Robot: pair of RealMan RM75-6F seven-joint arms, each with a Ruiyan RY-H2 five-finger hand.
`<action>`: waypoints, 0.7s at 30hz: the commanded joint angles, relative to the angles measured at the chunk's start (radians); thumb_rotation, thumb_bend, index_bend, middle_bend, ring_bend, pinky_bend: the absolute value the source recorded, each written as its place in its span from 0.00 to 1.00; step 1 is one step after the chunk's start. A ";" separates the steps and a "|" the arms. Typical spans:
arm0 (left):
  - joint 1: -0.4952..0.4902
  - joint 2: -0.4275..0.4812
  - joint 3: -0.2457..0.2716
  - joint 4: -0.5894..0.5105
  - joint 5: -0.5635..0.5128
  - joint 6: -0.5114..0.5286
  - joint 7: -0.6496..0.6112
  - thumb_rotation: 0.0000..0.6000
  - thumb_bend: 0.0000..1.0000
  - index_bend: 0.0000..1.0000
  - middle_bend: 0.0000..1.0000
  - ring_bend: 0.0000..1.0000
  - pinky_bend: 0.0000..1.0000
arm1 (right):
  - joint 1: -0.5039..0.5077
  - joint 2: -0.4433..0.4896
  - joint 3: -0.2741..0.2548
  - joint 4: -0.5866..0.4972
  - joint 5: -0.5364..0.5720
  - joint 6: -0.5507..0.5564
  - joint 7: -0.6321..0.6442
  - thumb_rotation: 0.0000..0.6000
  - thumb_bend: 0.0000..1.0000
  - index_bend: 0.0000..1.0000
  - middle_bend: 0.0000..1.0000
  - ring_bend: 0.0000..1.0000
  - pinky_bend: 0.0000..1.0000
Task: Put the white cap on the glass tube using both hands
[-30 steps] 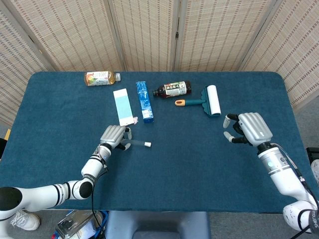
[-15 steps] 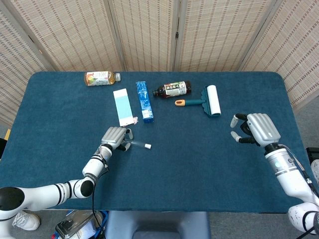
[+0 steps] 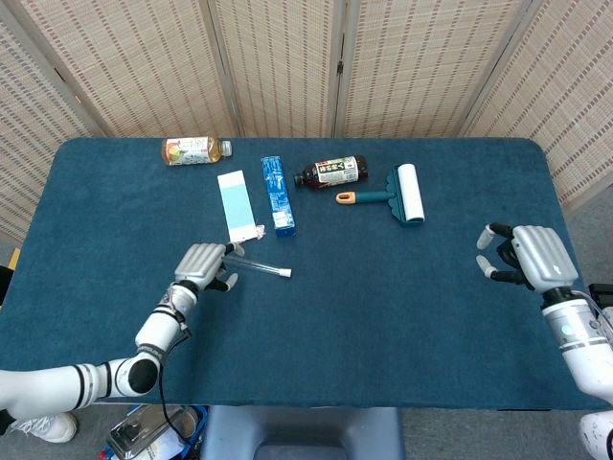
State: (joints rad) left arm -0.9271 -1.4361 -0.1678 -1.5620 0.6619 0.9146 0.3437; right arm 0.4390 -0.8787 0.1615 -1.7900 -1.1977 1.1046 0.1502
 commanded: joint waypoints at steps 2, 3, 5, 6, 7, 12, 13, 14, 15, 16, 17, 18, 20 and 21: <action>0.160 0.149 0.037 -0.157 0.155 0.223 -0.058 1.00 0.39 0.32 0.89 0.90 1.00 | -0.046 0.019 -0.027 -0.003 -0.008 0.034 -0.016 1.00 0.32 0.48 0.81 0.90 0.99; 0.194 0.170 0.049 -0.171 0.184 0.269 -0.066 1.00 0.39 0.33 0.85 0.85 0.99 | -0.059 0.022 -0.035 -0.002 -0.022 0.043 -0.011 1.00 0.33 0.47 0.74 0.82 0.97; 0.245 0.198 0.068 -0.185 0.225 0.338 -0.073 1.00 0.39 0.33 0.81 0.79 0.97 | -0.079 0.025 -0.047 0.003 -0.038 0.056 -0.005 1.00 0.34 0.45 0.62 0.67 0.85; 0.270 0.209 0.079 -0.187 0.247 0.373 -0.074 1.00 0.39 0.33 0.78 0.75 0.95 | -0.089 0.025 -0.053 0.007 -0.044 0.065 -0.010 1.00 0.36 0.44 0.59 0.63 0.81; 0.302 0.223 0.094 -0.188 0.269 0.413 -0.074 1.00 0.39 0.33 0.76 0.73 0.92 | -0.101 0.024 -0.062 0.013 -0.052 0.078 -0.023 1.00 0.38 0.40 0.53 0.57 0.75; 0.416 0.281 0.148 -0.190 0.332 0.515 -0.084 1.00 0.39 0.33 0.62 0.58 0.71 | -0.158 0.000 -0.087 0.038 -0.082 0.155 -0.083 1.00 0.41 0.27 0.38 0.38 0.56; 0.442 0.289 0.158 -0.185 0.349 0.540 -0.087 1.00 0.39 0.33 0.60 0.56 0.68 | -0.173 -0.009 -0.093 0.043 -0.090 0.178 -0.096 1.00 0.42 0.24 0.35 0.36 0.54; 0.461 0.294 0.165 -0.181 0.362 0.559 -0.090 1.00 0.39 0.33 0.57 0.53 0.63 | -0.185 -0.016 -0.096 0.047 -0.096 0.197 -0.106 1.00 0.42 0.23 0.34 0.35 0.53; 0.479 0.298 0.173 -0.176 0.380 0.576 -0.095 1.00 0.39 0.33 0.53 0.49 0.58 | -0.197 -0.025 -0.098 0.050 -0.101 0.218 -0.117 1.00 0.43 0.22 0.33 0.33 0.52; 0.505 0.300 0.181 -0.169 0.400 0.600 -0.105 1.00 0.39 0.32 0.50 0.46 0.54 | -0.213 -0.039 -0.101 0.057 -0.109 0.246 -0.132 1.00 0.43 0.22 0.33 0.33 0.52; 0.523 0.300 0.186 -0.164 0.414 0.618 -0.110 1.00 0.39 0.32 0.47 0.43 0.50 | -0.225 -0.048 -0.105 0.061 -0.115 0.264 -0.141 1.00 0.43 0.22 0.32 0.33 0.52; 0.540 0.299 0.191 -0.161 0.427 0.634 -0.113 1.00 0.39 0.31 0.44 0.40 0.45 | -0.236 -0.057 -0.110 0.064 -0.120 0.279 -0.149 1.00 0.44 0.22 0.32 0.32 0.51; 0.576 0.296 0.202 -0.159 0.456 0.665 -0.116 1.00 0.39 0.29 0.40 0.36 0.40 | -0.262 -0.074 -0.118 0.068 -0.129 0.311 -0.162 1.00 0.44 0.22 0.31 0.30 0.48; 0.589 0.294 0.207 -0.158 0.471 0.679 -0.115 1.00 0.39 0.28 0.38 0.35 0.37 | -0.273 -0.079 -0.123 0.069 -0.133 0.322 -0.166 1.00 0.44 0.22 0.30 0.28 0.47</action>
State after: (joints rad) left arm -0.3619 -1.1431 0.0245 -1.7256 1.1098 1.5705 0.2348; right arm 0.1860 -0.9417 0.0498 -1.7285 -1.3185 1.4062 -0.0005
